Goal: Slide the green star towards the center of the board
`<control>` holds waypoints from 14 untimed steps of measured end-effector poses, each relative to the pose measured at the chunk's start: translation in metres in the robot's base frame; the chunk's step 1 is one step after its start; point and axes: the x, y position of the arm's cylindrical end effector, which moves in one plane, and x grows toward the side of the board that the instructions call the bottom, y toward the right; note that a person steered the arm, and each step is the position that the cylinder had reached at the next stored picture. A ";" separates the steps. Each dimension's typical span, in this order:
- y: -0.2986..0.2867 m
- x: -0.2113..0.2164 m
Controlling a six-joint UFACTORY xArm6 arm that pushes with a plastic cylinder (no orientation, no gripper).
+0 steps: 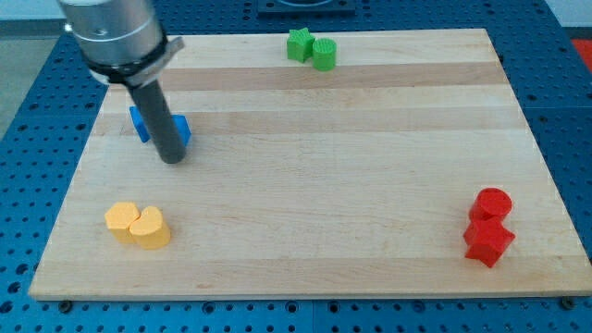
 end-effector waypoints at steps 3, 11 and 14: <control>0.120 -0.046; 0.144 -0.255; 0.158 -0.242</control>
